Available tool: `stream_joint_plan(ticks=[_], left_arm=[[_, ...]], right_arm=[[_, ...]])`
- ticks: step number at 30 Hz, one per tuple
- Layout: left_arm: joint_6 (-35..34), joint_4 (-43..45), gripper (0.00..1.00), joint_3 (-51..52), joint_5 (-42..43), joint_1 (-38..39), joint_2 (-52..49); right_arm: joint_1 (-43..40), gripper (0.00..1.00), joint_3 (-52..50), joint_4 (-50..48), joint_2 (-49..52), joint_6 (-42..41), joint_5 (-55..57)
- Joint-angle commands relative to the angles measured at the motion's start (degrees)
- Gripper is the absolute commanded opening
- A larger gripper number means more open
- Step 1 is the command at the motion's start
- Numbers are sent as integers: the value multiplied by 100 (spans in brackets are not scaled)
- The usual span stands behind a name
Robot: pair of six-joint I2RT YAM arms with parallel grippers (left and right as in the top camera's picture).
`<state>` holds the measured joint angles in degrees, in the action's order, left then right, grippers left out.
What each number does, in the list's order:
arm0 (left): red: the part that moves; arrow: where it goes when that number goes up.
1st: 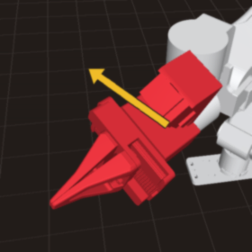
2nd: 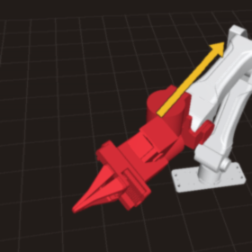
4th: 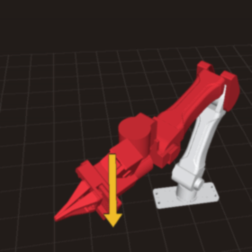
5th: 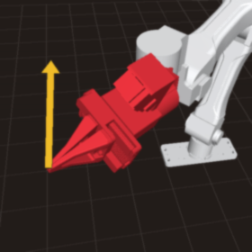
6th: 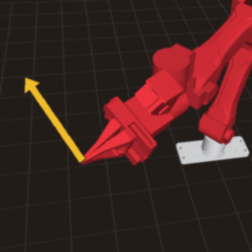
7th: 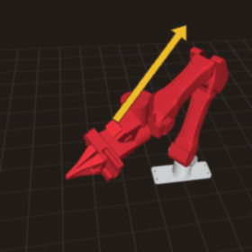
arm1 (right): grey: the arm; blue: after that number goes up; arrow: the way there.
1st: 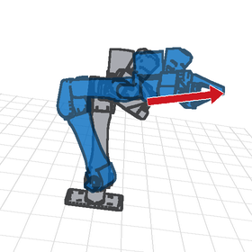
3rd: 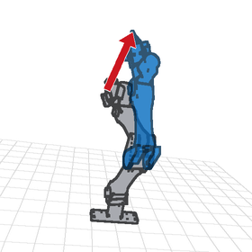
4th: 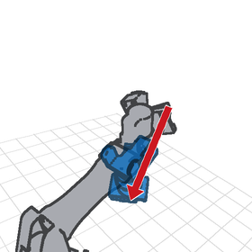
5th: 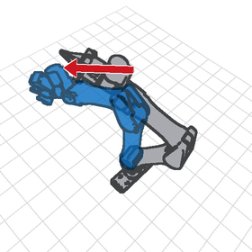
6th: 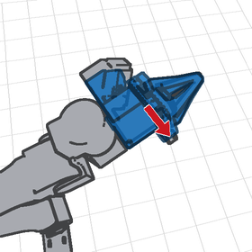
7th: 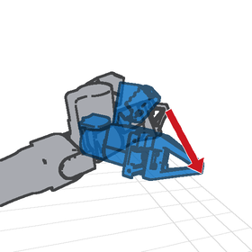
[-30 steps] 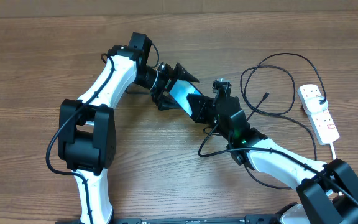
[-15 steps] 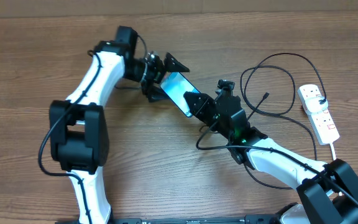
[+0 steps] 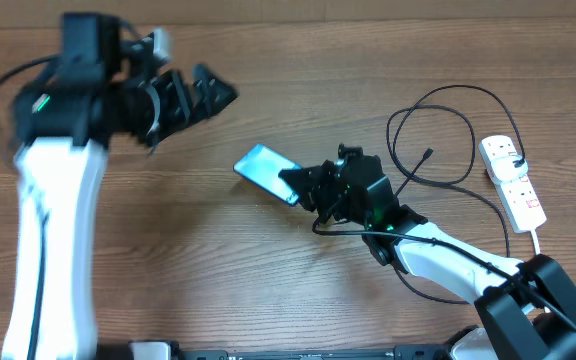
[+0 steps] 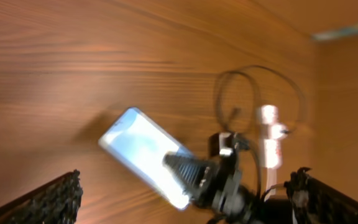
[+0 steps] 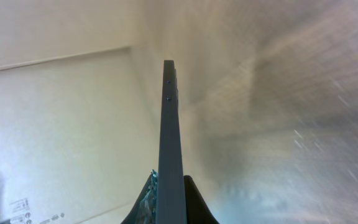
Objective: Plug charger to phone and switch on socket
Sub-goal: 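Release the left gripper and regrasp the phone's bottom end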
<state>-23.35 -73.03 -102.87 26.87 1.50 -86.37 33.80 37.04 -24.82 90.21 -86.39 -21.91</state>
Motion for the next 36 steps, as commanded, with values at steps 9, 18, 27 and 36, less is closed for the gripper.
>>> stream_joint_plan(ticks=[9, 18, 27, 36], left_arm=[[-271, -1757, 100, -26, -3578, 35, 1493], [-1058, -1733, 100, 595, -2922, 35, 1674], [-1611, 157, 100, 3001, -337, 35, 1674], [-3641, 2214, 100, 4695, 1368, 35, 1674]], right_arm=[[22, 4, 74, -212, -83, -1034, -990], [22, 4, 74, -258, -83, -1604, -1196], [-28, 4, 74, -299, -83, -1530, -1517], [-487, 4, 74, -299, -83, -629, -1130]])
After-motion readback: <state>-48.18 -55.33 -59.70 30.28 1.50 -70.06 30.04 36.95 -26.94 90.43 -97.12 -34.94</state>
